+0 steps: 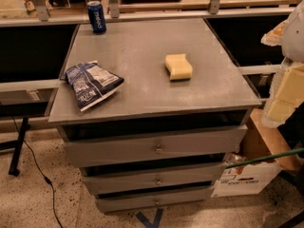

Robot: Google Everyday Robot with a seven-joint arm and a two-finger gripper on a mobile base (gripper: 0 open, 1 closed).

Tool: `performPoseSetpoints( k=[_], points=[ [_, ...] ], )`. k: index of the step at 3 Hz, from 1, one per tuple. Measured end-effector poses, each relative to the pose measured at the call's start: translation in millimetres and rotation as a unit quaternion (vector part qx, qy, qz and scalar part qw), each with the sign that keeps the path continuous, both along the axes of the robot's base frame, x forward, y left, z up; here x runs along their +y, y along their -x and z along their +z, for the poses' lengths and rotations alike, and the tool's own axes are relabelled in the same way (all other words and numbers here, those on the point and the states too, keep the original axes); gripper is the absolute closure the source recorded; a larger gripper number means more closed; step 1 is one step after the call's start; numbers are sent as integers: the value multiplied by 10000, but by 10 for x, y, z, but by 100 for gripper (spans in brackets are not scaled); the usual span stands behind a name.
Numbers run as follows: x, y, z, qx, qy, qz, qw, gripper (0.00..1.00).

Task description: Pick sponge

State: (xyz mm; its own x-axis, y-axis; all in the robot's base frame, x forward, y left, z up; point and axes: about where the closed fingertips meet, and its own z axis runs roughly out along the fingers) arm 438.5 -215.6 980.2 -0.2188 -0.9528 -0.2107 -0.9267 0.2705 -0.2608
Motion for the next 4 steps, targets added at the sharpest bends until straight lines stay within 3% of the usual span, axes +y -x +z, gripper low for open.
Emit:
performPoseSetpoints(
  k=[1, 2, 3, 4],
  points=[
    [31, -32, -9, -38, -14, -42, 10000, 0],
    [121, -264, -48, -207, -86, -48, 9997, 0],
    [243, -608, -37, -509, -277, 61, 9983, 0],
    [506, -1280, -218, -752, -643, 112, 9950, 0]
  ],
)
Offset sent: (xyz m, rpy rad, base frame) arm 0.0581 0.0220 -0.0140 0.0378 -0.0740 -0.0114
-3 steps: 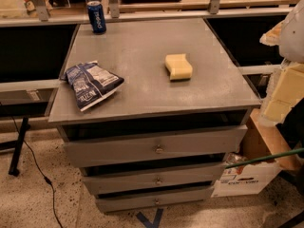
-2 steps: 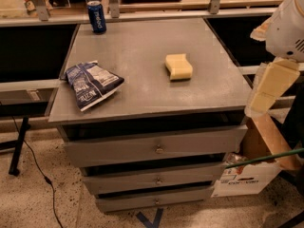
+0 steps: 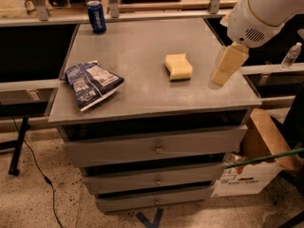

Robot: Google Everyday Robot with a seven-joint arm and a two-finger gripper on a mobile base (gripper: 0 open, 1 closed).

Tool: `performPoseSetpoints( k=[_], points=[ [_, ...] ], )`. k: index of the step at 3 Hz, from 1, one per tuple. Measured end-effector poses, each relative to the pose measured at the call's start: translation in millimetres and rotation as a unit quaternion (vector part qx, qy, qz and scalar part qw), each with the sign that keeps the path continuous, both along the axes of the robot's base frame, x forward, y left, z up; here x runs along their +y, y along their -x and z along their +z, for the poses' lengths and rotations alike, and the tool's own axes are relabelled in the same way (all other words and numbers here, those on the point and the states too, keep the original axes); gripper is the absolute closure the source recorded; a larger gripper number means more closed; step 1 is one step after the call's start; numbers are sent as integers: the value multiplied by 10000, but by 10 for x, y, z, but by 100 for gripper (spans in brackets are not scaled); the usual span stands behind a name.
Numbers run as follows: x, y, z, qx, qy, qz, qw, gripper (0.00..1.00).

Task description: Pick sponge

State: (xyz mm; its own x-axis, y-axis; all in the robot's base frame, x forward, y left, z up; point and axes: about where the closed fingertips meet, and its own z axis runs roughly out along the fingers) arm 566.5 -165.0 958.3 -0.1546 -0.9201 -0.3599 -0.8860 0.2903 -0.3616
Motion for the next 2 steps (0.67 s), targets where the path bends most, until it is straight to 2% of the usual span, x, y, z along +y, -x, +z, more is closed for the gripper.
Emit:
performPoseSetpoints(
  k=[1, 2],
  points=[
    [0, 0, 0, 0, 0, 0, 10000, 0],
    [-5, -3, -50, -20, -220, -116, 9997, 0]
  ],
)
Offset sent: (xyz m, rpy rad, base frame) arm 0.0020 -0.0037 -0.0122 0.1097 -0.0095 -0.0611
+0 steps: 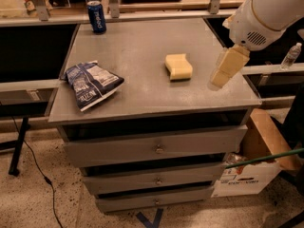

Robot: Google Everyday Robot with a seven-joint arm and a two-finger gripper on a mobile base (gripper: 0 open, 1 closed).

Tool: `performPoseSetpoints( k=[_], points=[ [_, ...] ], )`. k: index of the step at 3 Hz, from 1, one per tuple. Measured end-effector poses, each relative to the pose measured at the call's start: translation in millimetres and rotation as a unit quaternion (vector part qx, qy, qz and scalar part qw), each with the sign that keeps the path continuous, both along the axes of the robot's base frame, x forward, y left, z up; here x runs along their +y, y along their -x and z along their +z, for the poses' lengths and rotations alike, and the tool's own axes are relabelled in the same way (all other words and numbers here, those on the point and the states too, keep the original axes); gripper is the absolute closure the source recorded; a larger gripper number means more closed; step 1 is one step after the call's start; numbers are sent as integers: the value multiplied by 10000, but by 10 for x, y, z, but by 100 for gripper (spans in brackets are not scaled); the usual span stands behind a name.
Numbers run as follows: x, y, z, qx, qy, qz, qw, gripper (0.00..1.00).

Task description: Pick sponge

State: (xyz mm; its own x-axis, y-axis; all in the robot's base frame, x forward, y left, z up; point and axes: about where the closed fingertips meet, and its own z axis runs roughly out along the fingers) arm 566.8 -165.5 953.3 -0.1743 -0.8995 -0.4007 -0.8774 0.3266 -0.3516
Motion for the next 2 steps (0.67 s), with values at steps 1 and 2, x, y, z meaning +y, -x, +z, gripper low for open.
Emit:
performPoseSetpoints(
  k=[1, 2],
  points=[
    [23, -115, -101, -69, -475, -209, 9986, 0],
    [56, -358, -240, -106, -1065, -427, 9933, 0]
  ],
)
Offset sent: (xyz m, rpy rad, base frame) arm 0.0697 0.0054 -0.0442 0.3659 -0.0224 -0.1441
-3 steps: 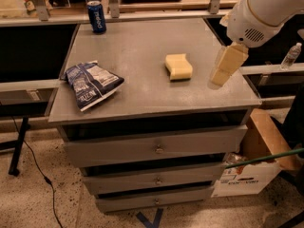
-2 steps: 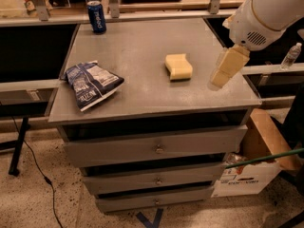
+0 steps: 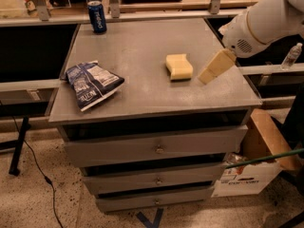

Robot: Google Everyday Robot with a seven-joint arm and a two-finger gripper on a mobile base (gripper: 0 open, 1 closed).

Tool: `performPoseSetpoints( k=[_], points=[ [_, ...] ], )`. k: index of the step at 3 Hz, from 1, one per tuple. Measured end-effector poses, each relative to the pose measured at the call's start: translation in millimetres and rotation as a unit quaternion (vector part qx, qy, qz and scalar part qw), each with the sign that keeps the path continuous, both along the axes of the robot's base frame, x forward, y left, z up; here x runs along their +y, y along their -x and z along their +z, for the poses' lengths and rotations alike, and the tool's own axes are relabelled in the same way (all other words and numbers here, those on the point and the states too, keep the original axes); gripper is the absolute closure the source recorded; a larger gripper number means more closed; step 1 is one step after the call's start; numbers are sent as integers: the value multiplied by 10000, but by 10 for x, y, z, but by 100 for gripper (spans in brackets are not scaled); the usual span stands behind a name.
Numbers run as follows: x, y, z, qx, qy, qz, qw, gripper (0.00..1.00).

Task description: Pick sponge

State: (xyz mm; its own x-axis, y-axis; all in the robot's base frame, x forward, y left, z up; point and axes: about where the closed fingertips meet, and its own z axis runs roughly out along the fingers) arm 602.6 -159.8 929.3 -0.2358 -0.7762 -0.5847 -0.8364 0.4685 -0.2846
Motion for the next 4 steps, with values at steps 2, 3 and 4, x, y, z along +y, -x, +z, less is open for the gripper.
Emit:
performPoseSetpoints(
  k=[2, 3, 4],
  points=[
    [206, -447, -316, -4, -659, -114, 9978, 0],
    [307, -591, -477, 38, -796, -169, 9967, 0],
    [415, -661, -643, 129, -898, -172, 9957, 0]
  ],
)
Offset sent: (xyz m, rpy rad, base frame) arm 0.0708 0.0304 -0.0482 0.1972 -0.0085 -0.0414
